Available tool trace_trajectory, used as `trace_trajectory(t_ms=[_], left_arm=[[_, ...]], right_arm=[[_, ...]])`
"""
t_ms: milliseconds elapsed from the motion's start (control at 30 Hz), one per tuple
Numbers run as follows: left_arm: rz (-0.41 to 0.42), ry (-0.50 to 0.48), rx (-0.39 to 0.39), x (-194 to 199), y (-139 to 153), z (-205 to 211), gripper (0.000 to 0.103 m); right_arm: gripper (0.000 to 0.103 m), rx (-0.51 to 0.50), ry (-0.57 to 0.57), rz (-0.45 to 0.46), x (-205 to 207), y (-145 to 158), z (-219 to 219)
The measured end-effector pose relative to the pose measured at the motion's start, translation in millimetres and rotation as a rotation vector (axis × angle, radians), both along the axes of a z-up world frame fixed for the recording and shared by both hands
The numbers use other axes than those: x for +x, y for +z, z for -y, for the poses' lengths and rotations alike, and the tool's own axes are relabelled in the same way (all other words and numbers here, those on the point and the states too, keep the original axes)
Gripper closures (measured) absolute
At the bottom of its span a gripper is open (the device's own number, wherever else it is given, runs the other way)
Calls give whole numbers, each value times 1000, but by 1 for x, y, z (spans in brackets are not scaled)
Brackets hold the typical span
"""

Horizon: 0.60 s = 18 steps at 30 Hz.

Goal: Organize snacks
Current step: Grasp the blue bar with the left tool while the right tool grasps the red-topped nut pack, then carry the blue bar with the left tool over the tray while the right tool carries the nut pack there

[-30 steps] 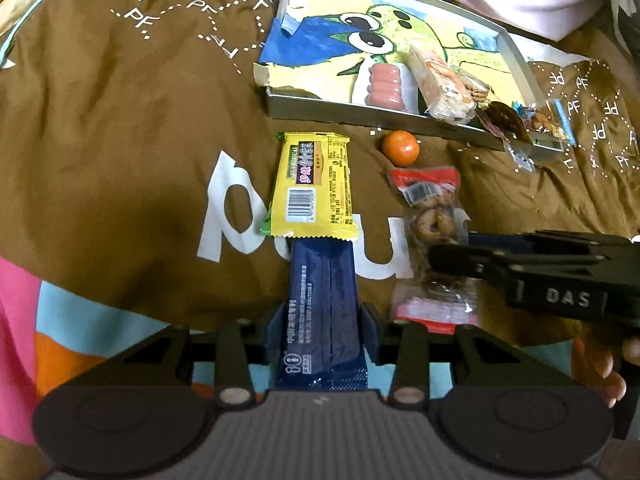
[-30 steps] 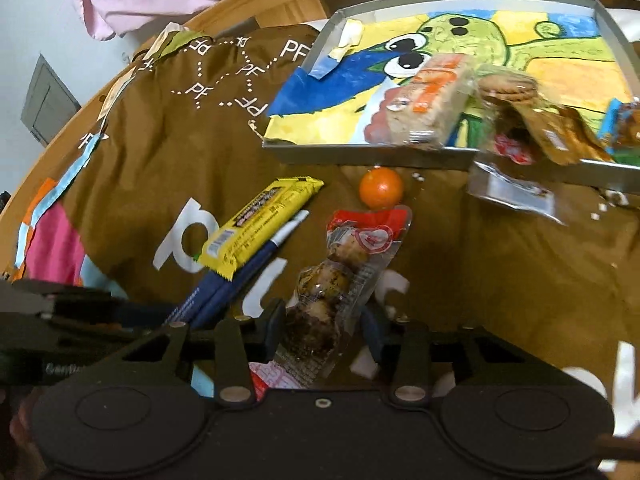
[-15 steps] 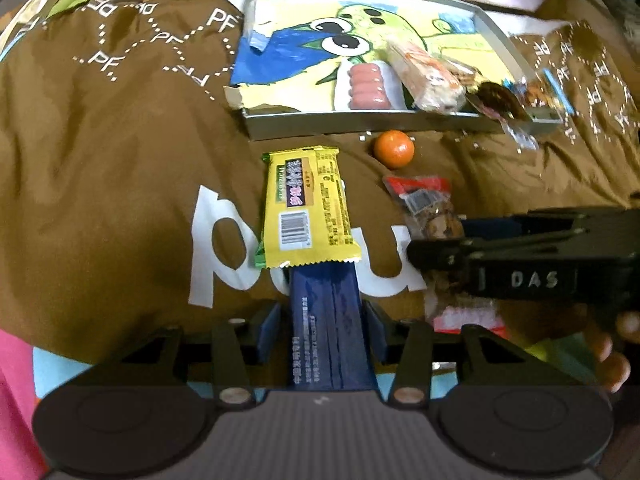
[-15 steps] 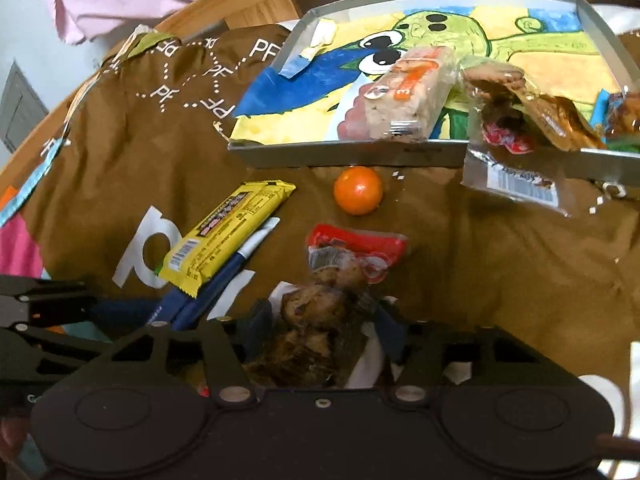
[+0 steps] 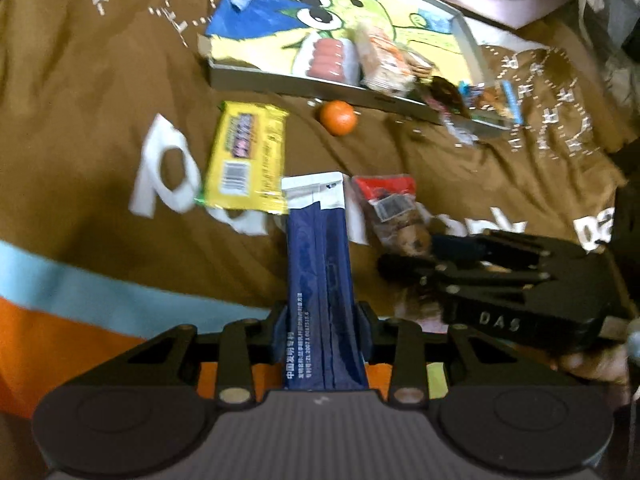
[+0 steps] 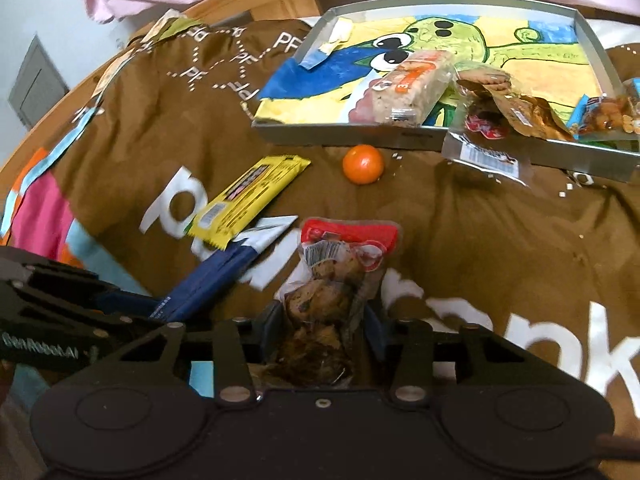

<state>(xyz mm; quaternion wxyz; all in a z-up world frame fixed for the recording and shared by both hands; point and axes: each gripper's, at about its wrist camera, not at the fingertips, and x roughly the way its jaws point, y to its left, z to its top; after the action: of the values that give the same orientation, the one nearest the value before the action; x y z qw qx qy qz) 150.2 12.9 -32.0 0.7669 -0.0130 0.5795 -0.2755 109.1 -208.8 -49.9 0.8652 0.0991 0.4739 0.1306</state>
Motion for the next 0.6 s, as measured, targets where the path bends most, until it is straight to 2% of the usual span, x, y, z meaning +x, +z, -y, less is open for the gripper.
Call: trace_trajectory(t_ms=[67,267,500,600], left_arm=[[-9,8,-15,-3,1,1,66],[38,15,-47,-18,11,5,67],[62,7,-149,-27,24,10,67],[74,15,-181,-26,25,9,67]], right_arm=[[58,-12,16,-2,-7,5,4],[58,-59,48,17,-29,20,25],[57,33,-25,58,-34,23,49],[57,28,-14,97,-33,29,45]])
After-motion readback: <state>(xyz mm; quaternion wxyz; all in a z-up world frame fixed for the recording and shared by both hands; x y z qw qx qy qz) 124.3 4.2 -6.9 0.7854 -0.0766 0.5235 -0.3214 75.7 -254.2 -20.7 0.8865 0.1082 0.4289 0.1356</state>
